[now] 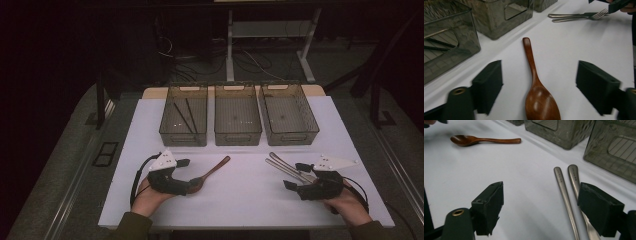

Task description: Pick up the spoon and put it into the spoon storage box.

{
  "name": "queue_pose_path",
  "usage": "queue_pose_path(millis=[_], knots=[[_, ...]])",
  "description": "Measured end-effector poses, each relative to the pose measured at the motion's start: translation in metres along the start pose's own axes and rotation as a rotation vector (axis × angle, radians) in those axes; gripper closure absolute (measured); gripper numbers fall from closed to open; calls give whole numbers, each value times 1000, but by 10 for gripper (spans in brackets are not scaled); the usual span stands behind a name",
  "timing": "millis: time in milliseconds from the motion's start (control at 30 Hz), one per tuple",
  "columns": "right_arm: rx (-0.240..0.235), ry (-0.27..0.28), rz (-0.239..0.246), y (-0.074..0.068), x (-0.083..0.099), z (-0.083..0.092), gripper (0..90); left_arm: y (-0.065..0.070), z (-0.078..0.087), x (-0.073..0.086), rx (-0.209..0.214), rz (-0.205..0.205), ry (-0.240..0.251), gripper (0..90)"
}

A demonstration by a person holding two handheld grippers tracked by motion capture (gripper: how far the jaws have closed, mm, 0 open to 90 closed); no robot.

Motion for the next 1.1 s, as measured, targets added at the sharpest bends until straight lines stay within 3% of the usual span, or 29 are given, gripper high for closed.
queue_pose_path(millis=[100, 200, 300, 467, 733, 967, 1100], knots=[[-4, 4, -13, 1, 1, -1, 204, -6, -7, -4, 7, 0, -19, 471], [3, -5, -7, 1, 2, -3, 203, -9, -16, -3, 14, 7, -55, 615], [5, -6, -8, 1, 2, -4, 204, -13, -29, 1, 8, 22, -115, 743], [7, 1, -10, 2, 2, -3, 204, -21, -46, 4, -3, 18, -159, 886], [4, -8, -16, 2, 3, -4, 204, -22, -70, 8, 1, 10, -224, 888], [-6, -6, -13, 1, 3, -5, 204, -17, -76, 14, 19, -12, -272, 888], [-5, -5, -14, 1, 3, -5, 204, -15, -77, 15, 25, 4, -271, 888]])
Point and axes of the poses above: each handheld gripper's, and its own axes: z roughly backward along the jaws, x roughly out of its underside, y roughly to its right, the point moved 8 cm from there along -z, roughly forward along the jaws, and after that the axes turned 7 degrees about y, right-handed, at the moved point
